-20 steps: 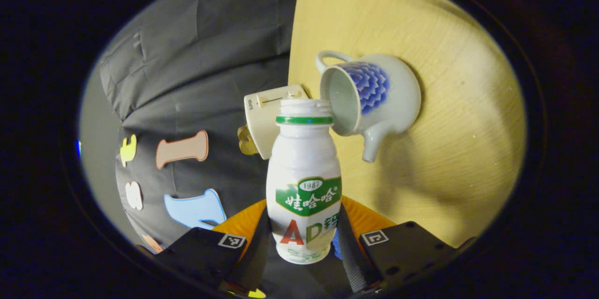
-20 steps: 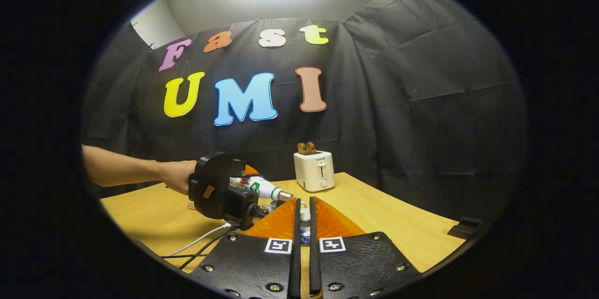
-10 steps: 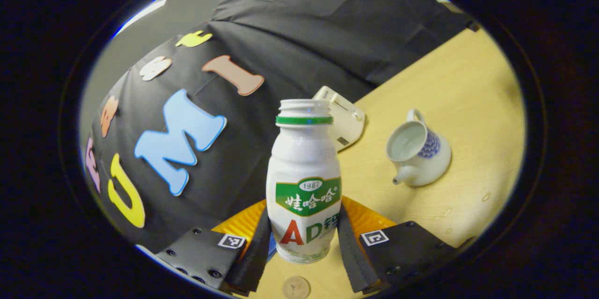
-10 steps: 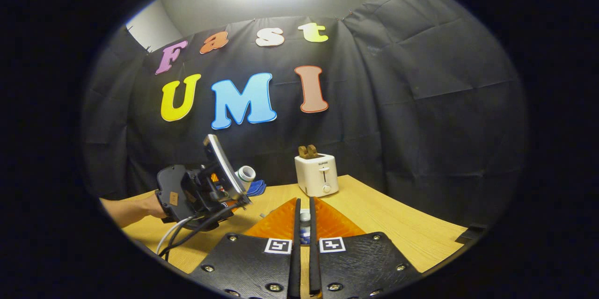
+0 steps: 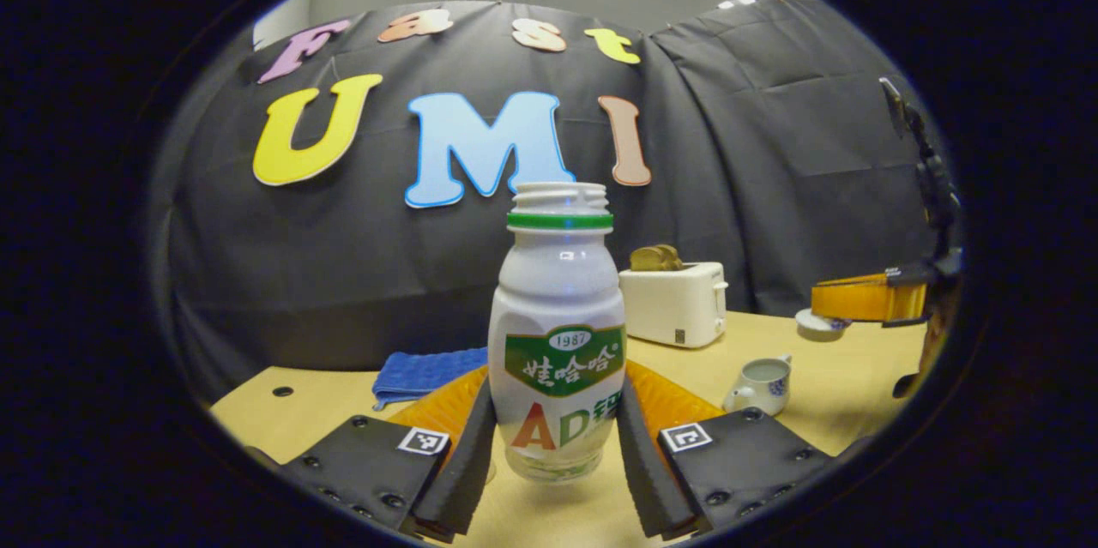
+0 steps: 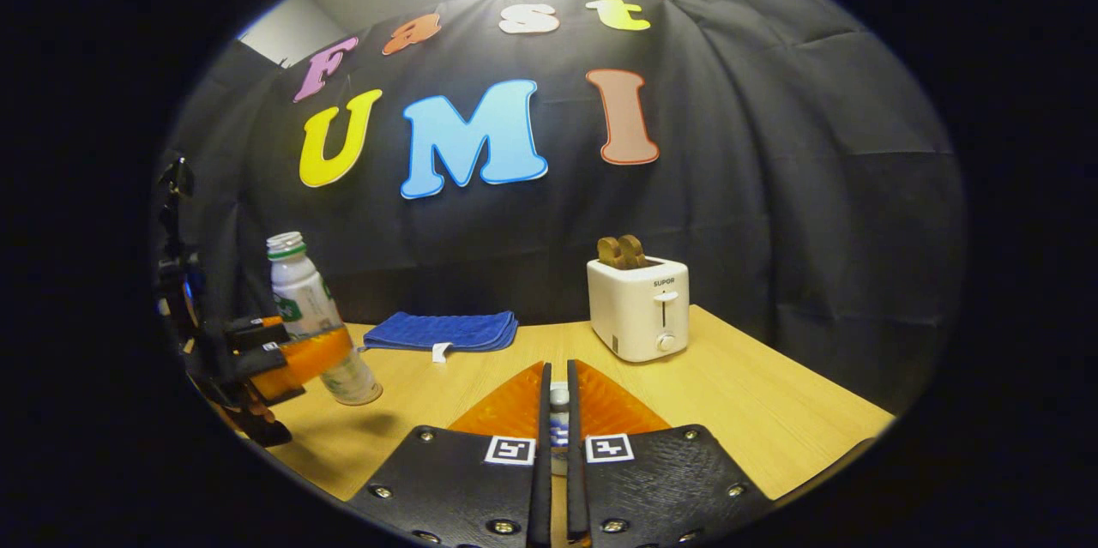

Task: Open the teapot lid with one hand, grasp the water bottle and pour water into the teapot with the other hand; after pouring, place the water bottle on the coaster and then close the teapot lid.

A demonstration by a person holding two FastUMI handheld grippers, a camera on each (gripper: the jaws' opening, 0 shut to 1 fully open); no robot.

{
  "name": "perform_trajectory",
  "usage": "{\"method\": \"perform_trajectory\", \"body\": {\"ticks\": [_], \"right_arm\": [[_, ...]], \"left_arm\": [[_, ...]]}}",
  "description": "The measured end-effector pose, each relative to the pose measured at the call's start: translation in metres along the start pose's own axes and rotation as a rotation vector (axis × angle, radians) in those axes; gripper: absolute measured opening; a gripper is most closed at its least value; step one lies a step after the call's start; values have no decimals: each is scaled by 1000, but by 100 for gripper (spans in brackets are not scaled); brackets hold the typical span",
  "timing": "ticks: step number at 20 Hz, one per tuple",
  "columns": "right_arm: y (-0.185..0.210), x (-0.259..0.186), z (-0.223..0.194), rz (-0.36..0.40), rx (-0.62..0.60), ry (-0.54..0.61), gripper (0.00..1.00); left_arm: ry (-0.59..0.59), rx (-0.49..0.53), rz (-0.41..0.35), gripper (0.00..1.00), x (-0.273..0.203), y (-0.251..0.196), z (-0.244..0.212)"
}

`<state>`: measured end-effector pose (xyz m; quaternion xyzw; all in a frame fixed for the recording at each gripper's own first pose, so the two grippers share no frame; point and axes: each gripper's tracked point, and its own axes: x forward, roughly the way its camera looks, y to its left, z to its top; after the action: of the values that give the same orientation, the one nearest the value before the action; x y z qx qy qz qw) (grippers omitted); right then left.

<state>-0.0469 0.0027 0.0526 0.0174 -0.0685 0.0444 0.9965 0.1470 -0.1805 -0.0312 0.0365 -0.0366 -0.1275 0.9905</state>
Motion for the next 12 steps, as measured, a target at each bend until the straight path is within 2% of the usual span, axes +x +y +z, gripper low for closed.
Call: {"method": "perform_trajectory", "body": {"ticks": [3, 4, 5, 7, 9, 12], "right_arm": [[-2, 23, -19, -26, -19, 50, 7], [-4, 28, -23, -36, -22, 59, 7], [-5, 30, -24, -42, -20, 62, 7], [-7, 34, -23, -55, -35, 50, 7], [-7, 38, -27, -58, -47, 57, 7], [-6, 41, -36, -61, -60, 73, 7]], "left_arm": [[11, -74, 7, 77, 3, 1, -12], [17, -75, 20, 75, 3, 4, -11], [18, -73, 30, 80, 0, 9, -11], [6, -78, 34, 75, -1, 12, -9], [-1, -74, 46, 80, 0, 16, -8], [-2, -76, 61, 80, 0, 19, -8]]}}
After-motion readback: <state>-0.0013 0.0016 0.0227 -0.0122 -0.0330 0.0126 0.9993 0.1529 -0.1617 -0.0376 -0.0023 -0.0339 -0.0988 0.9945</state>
